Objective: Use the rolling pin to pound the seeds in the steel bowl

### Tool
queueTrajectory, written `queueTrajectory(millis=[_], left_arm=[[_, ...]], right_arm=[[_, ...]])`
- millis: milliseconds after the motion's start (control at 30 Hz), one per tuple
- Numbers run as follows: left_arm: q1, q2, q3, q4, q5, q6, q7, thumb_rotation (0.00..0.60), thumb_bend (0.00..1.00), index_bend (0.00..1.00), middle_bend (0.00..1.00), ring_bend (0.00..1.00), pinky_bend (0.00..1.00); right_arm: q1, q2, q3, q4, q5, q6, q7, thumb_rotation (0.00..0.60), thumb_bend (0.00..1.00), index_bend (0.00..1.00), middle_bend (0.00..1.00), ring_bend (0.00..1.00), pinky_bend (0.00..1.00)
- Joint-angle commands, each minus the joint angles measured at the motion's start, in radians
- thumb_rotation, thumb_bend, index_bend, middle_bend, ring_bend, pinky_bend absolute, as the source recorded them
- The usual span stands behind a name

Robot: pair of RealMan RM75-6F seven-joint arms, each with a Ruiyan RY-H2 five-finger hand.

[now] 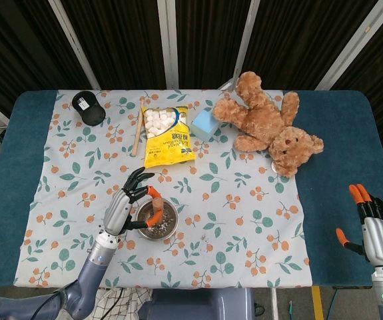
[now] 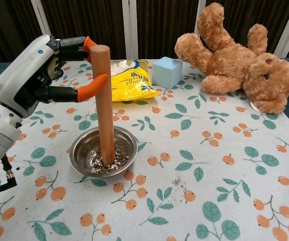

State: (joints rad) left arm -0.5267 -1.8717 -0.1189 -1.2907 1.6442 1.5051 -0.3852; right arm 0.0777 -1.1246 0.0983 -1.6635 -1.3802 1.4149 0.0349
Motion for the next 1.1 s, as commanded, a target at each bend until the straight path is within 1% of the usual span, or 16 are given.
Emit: queueTrajectory(millis=[33, 233, 633, 833, 933, 1033, 1100], left_arm=[[0.001, 0.002, 0.000, -0.002, -0.001, -0.001, 0.001, 0.600, 0.92, 0.61, 0.66, 0.18, 0.08], [-0.003, 0.006, -0.013, -0.029, 0.002, 0.006, 0.004, 0.600, 0.92, 0.61, 0.66, 0.18, 0.08], [-0.038, 0.073, -0.073, -0.175, 0.025, 0.008, 0.084, 0.600, 0.92, 0.61, 0.66, 0.18, 0.08], [-0.046, 0.183, -0.102, -0.244, 0.042, -0.001, 0.157, 0.600, 0.92, 0.61, 0.66, 0.18, 0.08], [-0.039, 0.262, -0.113, -0.262, 0.029, -0.017, 0.185, 0.600, 0.92, 0.61, 0.66, 0.18, 0.08], [-0.028, 0.329, -0.119, -0.265, 0.014, -0.025, 0.201, 0.600, 0.92, 0.61, 0.67, 0.19, 0.08], [-0.014, 0.376, -0.124, -0.245, -0.010, -0.030, 0.216, 0.600, 0.92, 0.61, 0.67, 0.20, 0.08]], right_arm=[[0.000, 0.000, 0.001, 0.000, 0.001, 0.000, 0.000, 0.600, 0.36, 0.00, 0.00, 0.00, 0.00], [0.000, 0.001, 0.002, 0.001, 0.001, 0.001, 0.003, 0.600, 0.36, 0.00, 0.00, 0.00, 0.00], [-0.008, 0.001, -0.005, 0.006, -0.009, 0.010, 0.015, 0.600, 0.36, 0.00, 0.00, 0.00, 0.00], [-0.008, 0.002, -0.005, 0.007, -0.014, 0.011, 0.018, 0.600, 0.36, 0.00, 0.00, 0.00, 0.00], [-0.008, 0.004, -0.005, 0.004, -0.013, 0.010, 0.017, 0.600, 0.36, 0.00, 0.00, 0.00, 0.00], [-0.007, 0.004, -0.005, 0.001, -0.013, 0.009, 0.016, 0.600, 0.36, 0.00, 0.00, 0.00, 0.00], [-0.007, 0.004, -0.006, 0.000, -0.015, 0.010, 0.011, 0.600, 0.36, 0.00, 0.00, 0.00, 0.00]])
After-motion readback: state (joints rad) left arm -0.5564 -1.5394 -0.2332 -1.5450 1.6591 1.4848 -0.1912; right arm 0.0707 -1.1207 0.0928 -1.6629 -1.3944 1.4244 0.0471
